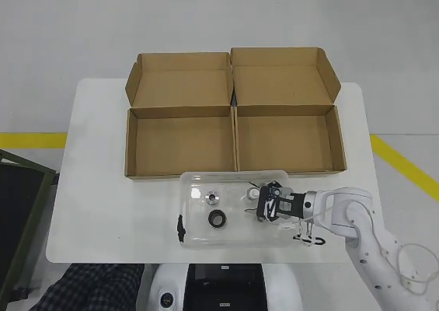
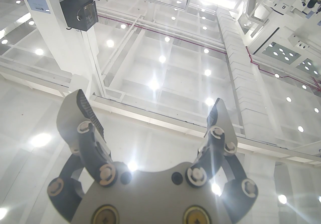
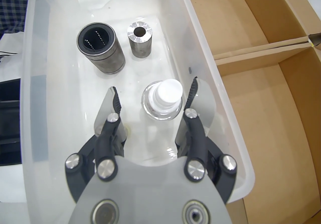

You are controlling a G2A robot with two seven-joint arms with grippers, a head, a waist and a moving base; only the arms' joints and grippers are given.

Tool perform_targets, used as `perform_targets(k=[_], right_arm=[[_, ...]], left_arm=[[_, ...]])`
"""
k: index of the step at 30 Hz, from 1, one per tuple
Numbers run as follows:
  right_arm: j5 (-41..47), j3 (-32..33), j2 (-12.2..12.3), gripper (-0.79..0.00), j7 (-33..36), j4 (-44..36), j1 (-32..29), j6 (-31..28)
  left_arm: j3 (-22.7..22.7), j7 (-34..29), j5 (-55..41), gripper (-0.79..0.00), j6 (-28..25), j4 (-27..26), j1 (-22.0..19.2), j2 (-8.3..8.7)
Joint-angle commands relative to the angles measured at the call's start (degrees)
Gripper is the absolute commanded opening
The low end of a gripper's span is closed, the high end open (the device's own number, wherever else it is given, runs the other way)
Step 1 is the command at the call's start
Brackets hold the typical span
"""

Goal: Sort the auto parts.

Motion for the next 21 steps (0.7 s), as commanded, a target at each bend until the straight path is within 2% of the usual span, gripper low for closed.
perform_targets(k=[1,8,15,21], right_arm=[[0.0,0.0,0.1,-0.493,-0.2,0.1,0.1,0.1],[0.1,0.2,0.4,-0.785,-1.1,0.1,0.1,0.2],[0.1,1.3,1.1,-0.785,-3.6,-3.2,-1.2,-2.4],[2.1,1.1,2.1,-0.785,-8.7,-5.7,-1.2,-3.0]], left_arm=[[0.0,0.0,0.0,0.0,0.0,0.0,0.0,0.0],[0.0,0.0,0.0,0.0,0.0,0.0,0.0,0.0],[0.0,0.0,0.0,0.0,0.0,0.0,0.0,0.0],[0.0,0.0,0.0,0.0,0.0,0.0,0.0,0.0]])
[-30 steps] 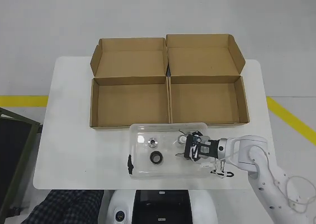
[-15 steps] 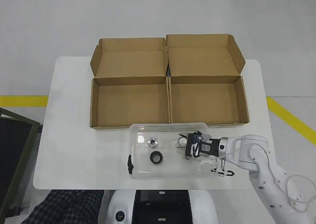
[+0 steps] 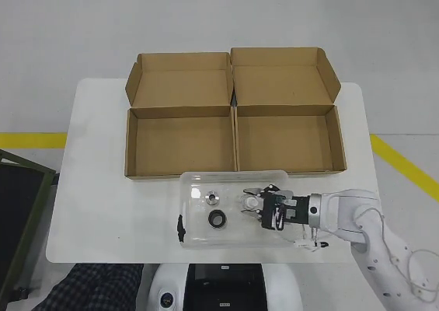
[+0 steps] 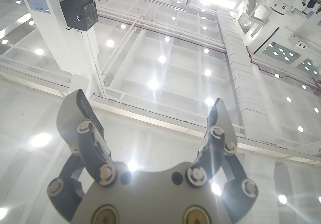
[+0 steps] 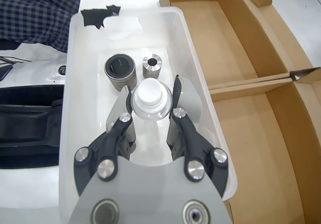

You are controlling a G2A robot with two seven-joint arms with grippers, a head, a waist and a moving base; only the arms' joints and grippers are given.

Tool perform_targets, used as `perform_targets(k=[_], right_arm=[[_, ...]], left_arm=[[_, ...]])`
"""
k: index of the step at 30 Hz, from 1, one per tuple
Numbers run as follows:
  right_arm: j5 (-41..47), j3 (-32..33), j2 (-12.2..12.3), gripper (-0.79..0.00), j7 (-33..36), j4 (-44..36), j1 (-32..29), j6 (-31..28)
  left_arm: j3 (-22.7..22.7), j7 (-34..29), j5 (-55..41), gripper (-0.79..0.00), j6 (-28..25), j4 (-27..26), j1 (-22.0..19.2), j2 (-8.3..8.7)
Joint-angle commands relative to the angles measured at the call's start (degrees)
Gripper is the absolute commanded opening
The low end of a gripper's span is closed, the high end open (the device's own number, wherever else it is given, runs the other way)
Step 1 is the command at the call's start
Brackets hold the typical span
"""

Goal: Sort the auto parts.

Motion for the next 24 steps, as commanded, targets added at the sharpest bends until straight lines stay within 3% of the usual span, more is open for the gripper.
perform_targets(k=[1,15,24], right_arm=[[1.3,-0.1,0.4,-0.785,-1.6,-0.1,0.4,0.0],[18.2,3.0,2.5,-0.785,-11.4,0.4,2.7,0.0],[28.8,8.5,3.2,-0.785,-14.9,3.4,1.1,0.0]], left_arm=[[0.0,0.0,0.0,0.0,0.0,0.0,0.0,0.0],[0.0,0.0,0.0,0.0,0.0,0.0,0.0,0.0],[0.0,0.0,0.0,0.0,0.0,0.0,0.0,0.0]])
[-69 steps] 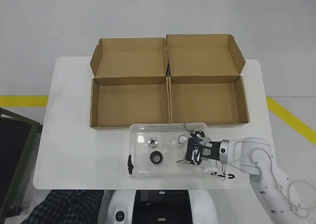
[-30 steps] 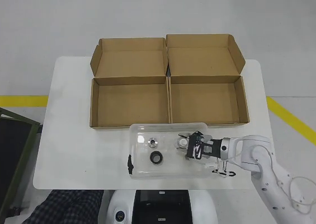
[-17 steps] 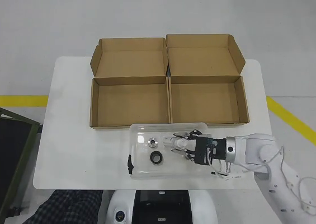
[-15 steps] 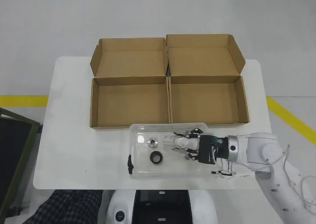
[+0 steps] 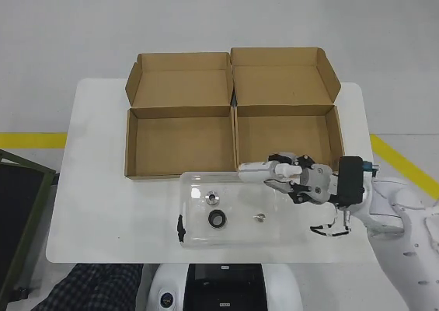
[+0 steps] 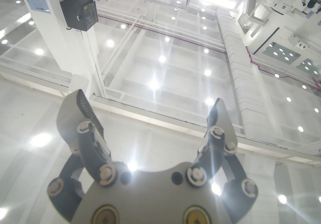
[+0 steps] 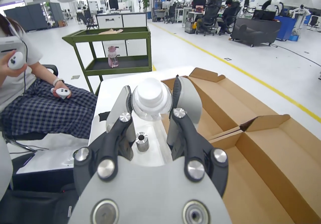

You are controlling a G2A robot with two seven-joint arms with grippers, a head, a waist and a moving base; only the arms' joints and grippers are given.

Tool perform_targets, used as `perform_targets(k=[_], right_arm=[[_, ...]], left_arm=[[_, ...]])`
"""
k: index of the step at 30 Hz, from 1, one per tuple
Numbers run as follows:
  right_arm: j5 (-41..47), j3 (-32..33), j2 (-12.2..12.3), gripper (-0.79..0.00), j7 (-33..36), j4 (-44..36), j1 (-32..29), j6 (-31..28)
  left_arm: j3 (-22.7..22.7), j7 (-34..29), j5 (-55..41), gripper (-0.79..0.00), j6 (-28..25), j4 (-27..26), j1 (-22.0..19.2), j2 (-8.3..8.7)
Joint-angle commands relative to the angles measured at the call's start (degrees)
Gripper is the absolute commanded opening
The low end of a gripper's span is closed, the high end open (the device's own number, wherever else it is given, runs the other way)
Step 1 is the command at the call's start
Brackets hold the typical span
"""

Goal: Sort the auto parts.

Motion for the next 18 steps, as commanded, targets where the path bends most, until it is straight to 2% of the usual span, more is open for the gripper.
perform_targets(k=[1,10,18], right_arm=[[2.2,1.1,0.2,-0.785,-0.7,0.7,-0.7,0.0],[11.4,2.9,0.7,-0.785,-1.5,3.5,-2.1,0.0],[14.5,3.1,0.8,-0.785,-0.7,3.4,-2.1,0.0]], left_arm=[[0.0,0.0,0.0,0.0,0.0,0.0,0.0,0.0],[0.0,0.0,0.0,0.0,0.0,0.0,0.0,0.0],[0.0,0.0,0.0,0.0,0.0,0.0,0.0,0.0]])
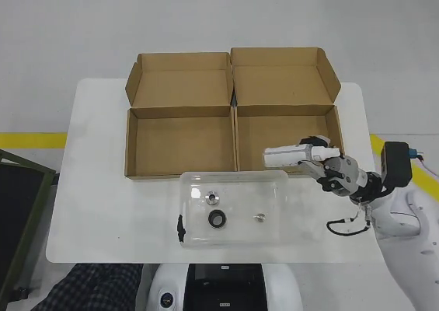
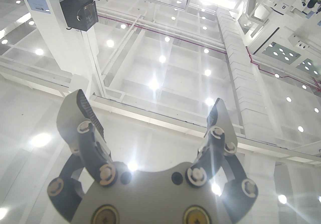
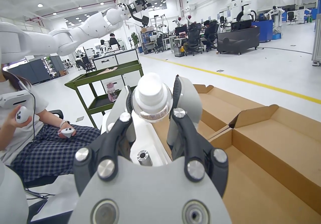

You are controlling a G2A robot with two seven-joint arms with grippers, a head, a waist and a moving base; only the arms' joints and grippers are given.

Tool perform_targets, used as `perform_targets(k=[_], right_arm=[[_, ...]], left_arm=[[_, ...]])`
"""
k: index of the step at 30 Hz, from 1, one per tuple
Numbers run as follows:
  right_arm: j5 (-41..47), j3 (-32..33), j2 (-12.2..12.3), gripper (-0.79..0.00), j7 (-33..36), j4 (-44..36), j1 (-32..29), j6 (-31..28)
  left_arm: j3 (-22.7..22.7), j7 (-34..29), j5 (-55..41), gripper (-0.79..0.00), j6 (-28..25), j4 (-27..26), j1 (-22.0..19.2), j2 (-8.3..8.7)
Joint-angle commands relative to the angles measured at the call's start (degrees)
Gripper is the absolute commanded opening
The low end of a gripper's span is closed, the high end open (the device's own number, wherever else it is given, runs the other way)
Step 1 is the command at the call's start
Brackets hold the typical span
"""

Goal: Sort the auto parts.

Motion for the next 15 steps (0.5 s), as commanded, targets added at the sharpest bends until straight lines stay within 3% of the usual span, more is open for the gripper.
perform_targets(k=[1,15], right_arm=[[0.3,0.1,0.0,-0.785,0.1,-0.1,-0.1,0.0],[-0.8,0.1,-0.4,-0.785,1.0,-0.8,-0.6,1.7]], left_arm=[[0.0,0.0,0.0,0.0,0.0,0.0,0.0,0.0],[0.0,0.0,0.0,0.0,0.0,0.0,0.0,0.0]])
